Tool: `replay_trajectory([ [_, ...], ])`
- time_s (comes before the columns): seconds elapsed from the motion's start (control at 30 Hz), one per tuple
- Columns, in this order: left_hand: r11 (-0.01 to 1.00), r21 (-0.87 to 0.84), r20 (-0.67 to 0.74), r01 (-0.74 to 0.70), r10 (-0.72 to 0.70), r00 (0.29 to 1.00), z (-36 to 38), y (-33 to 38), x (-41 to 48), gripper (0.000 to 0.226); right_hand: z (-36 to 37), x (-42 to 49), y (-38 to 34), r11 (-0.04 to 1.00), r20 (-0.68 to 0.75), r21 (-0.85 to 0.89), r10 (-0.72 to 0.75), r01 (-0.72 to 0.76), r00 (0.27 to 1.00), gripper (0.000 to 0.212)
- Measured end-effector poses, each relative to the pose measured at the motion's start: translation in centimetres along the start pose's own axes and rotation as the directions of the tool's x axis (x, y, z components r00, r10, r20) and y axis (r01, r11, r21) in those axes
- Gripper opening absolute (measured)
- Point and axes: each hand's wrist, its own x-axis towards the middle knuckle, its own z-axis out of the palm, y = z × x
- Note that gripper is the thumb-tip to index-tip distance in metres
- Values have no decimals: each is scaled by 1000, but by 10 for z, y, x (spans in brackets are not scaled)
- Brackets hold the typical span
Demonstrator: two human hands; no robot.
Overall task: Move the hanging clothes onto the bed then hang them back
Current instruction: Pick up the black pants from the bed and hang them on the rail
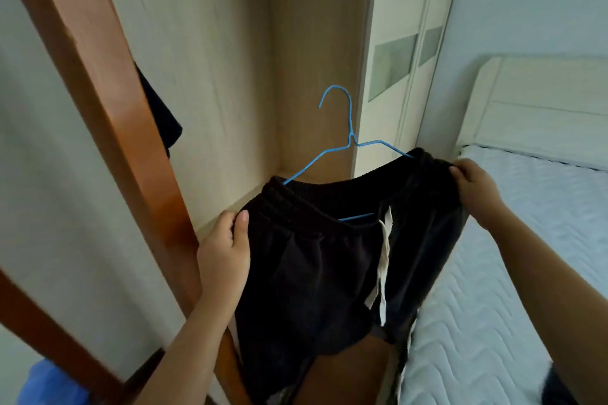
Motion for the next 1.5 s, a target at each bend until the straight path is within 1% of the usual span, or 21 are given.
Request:
replay_trajectory([
  [0.07, 998, -49, -8, 28, -29, 1000, 10, -8, 15, 21, 1, -2, -3, 999, -31, -19, 27, -27, 999, 26],
  [0.2, 984, -154, -104, 94, -111, 988, 39, -14, 45, 28, -2, -8, -11, 995, -78, -85, 37, -44, 996, 27],
  [0.27, 969, -208, -127, 132, -161, 979, 53, -11, 53, 30, -5, -8, -12, 992, -81, -111, 51, -60, 995, 28],
  [0.37, 937, -286, -149, 198, -248, 957, 68, -9, 62, 30, -8, -1, -18, 988, -81, -144, 43, -54, 996, 29],
  [0.47, 918, -335, -181, 212, -284, 942, 77, -7, 82, 31, -10, 10, -30, 990, -89, -143, -2, -11, 996, 28],
  [0.53, 911, -356, -217, 209, -299, 929, 80, -4, 101, 32, -10, 20, -39, 992, -77, -121, -34, 25, 996, 26],
  [0.6, 899, -390, -268, 201, -320, 909, 83, -5, 123, 33, -5, 36, -51, 997, -58, -55, -61, 58, 996, 24],
  [0.73, 872, -455, -380, 183, -376, 845, 86, -11, 170, 37, 16, 73, -83, 991, -9, 76, -110, 110, 994, 39],
  [0.83, 874, -457, -451, 167, -389, 803, 90, -14, 206, 38, 35, 107, -106, 974, 54, 134, -193, 184, 980, 40],
  [0.93, 853, -503, -485, 140, -412, 772, 97, -17, 243, 38, 49, 148, -125, 945, 110, 192, -290, 266, 951, 41],
  [1.03, 864, -496, -543, 81, -382, 748, 102, -11, 285, 38, 54, 191, -143, 904, 153, 218, -402, 366, 903, 49],
  [1.1, 889, -455, -580, 52, -341, 740, 103, 1, 315, 36, 56, 220, -155, 877, 171, 250, -458, 411, 873, 48],
  [1.2, 915, -403, -607, 24, -287, 741, 105, 15, 355, 36, 64, 264, -176, 842, 143, 283, -510, 459, 848, 44],
  [1.27, 942, -336, -615, 22, -237, 752, 103, 20, 380, 36, 71, 288, -191, 826, 120, 309, -525, 471, 843, 48],
  [1.33, 962, -274, -608, 16, -186, 772, 98, 24, 405, 36, 78, 307, -205, 802, 151, 390, -541, 453, 828, 45],
  [1.4, 968, -252, -581, 11, -160, 798, 90, 27, 427, 36, 86, 318, -219, 756, 208, 525, -560, 392, 802, 33],
  [1.47, 968, -250, -569, 8, -154, 808, 79, 28, 447, 34, 96, 325, -233, 698, 284, 643, -600, 315, 748, 23],
  [1.5, 969, -246, -565, 6, -148, 811, 72, 27, 455, 34, 101, 328, -239, 675, 336, 693, -613, 253, 715, 18],
])
